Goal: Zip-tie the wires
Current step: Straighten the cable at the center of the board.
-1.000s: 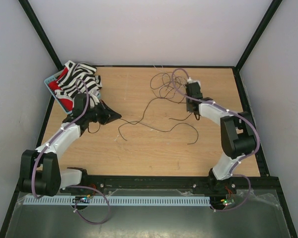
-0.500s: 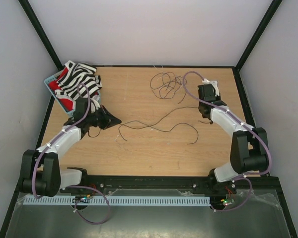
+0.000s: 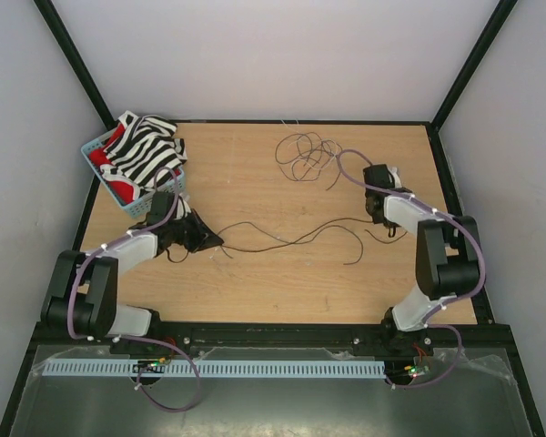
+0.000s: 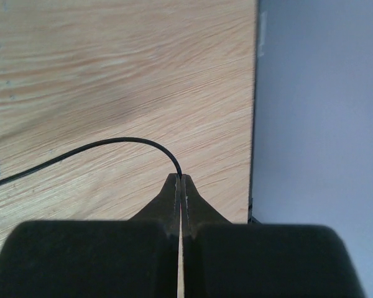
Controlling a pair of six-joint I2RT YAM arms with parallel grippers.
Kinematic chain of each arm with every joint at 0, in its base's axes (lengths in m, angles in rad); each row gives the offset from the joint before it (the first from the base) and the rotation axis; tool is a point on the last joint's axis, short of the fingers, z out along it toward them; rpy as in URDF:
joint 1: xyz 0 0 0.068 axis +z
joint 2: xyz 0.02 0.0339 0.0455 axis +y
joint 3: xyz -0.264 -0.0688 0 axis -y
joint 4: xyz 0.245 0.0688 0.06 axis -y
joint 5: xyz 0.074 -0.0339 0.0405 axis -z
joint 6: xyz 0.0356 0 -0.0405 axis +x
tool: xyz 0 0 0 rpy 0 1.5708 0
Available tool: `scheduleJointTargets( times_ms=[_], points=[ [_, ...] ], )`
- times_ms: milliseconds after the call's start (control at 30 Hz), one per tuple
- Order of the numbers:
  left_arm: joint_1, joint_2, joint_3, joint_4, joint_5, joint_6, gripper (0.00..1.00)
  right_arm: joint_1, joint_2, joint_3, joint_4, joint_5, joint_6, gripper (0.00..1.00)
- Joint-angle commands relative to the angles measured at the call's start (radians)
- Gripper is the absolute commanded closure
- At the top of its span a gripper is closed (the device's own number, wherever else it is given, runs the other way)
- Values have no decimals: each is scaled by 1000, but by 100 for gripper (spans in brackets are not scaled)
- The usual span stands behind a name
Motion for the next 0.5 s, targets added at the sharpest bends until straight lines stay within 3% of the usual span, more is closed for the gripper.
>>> scheduleJointTargets(
  times_ms=[0, 367, 467],
  points=[
    [-3, 40, -16, 38, -38, 28, 100, 0, 90, 11, -65, -90, 36, 100],
    [-3, 126, 5, 55, -80, 42, 100, 0, 199, 39, -62, -109, 59, 100],
    [-2, 139, 5, 57, -88, 41, 100, 0, 194, 47, -62, -126, 56, 90]
  ],
)
